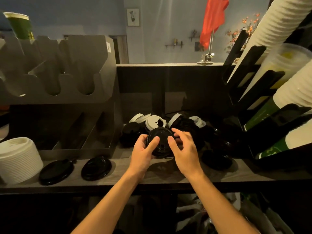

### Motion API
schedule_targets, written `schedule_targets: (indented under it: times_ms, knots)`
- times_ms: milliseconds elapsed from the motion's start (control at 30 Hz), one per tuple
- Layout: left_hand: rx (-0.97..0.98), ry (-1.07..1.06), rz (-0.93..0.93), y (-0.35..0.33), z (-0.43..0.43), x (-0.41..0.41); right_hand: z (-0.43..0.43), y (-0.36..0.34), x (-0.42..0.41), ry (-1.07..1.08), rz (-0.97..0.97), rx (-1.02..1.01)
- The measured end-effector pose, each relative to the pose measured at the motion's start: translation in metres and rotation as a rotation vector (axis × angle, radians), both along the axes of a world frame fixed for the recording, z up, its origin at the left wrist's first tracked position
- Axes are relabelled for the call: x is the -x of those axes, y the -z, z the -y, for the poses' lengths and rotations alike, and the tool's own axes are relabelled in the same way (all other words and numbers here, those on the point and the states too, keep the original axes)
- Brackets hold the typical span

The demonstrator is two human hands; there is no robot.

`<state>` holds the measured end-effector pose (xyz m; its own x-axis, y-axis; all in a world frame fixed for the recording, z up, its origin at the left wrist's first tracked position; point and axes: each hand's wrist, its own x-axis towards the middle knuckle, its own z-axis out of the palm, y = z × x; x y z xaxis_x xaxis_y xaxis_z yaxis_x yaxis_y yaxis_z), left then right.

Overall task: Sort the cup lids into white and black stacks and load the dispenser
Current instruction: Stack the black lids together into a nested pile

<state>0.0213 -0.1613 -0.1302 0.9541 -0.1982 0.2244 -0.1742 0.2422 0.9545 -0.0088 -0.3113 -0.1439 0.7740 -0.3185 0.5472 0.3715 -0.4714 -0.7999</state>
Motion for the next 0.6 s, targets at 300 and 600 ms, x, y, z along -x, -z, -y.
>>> schedule_targets:
  times_ms: [300, 600]
  knots:
    - [0.045, 0.081, -0.057, 0.0, 0.002, 0.002, 0.002, 0.0, 0.006, -0.13, -0.058, -0.16]
    - [0.02, 0.159, -0.072, -0.005, 0.008, 0.008, 0.009, -0.009, 0.018, -0.094, -0.08, -0.299]
